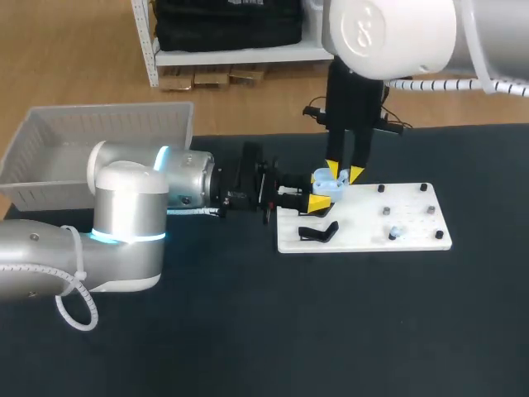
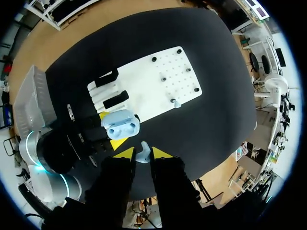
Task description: Pick up each earbud case from the left stands, insert the matching earbuds, close the lid, and place the case in the box.
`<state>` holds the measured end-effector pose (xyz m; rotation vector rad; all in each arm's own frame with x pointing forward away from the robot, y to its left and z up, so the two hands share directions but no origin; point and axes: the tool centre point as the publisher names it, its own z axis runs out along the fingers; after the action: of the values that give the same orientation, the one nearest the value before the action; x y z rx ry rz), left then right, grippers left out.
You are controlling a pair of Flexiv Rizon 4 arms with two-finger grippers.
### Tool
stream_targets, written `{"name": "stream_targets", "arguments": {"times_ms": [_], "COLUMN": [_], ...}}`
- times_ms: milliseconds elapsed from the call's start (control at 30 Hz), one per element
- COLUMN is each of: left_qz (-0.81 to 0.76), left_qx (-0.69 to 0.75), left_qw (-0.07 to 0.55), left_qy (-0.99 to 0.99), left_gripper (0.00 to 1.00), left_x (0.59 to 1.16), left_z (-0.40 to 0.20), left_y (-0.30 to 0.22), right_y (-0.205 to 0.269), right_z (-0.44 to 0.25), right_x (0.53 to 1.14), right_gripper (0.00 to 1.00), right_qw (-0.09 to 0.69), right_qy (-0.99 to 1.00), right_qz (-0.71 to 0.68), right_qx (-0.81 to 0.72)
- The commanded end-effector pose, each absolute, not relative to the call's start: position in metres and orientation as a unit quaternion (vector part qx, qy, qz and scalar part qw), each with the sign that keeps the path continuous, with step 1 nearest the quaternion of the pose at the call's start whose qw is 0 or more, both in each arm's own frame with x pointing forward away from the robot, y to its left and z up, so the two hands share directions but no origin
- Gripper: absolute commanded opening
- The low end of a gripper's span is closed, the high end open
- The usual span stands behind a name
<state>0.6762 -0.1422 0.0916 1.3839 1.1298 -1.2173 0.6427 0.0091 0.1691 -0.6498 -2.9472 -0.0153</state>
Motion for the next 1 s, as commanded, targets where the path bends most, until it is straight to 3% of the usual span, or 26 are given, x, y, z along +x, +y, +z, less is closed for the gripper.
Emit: {"name": "stream_targets", "arguments": {"times_ms": [33, 1000], "left_qz": [-0.497, -0.497], "left_qx": [0.564, 0.564], "left_qw": [0.473, 0.473], "left_qy": [0.46, 0.46], "left_gripper": [0.0, 0.0], "left_x": [0.6757, 0.6757], "left_z": [0.0904, 0.0904], "left_y": [-0.1419, -0.1419], "right_y": [0.0097, 0.0184], "right_z": [0.17, 0.1652], "right_x": [0.6427, 0.6496], "right_gripper": [0.0, 0.0], "right_qw": [0.062, 0.039], "right_qy": [-0.975, -0.978], "right_qz": [-0.004, -0.022], "right_qx": [-0.215, -0.204]}}
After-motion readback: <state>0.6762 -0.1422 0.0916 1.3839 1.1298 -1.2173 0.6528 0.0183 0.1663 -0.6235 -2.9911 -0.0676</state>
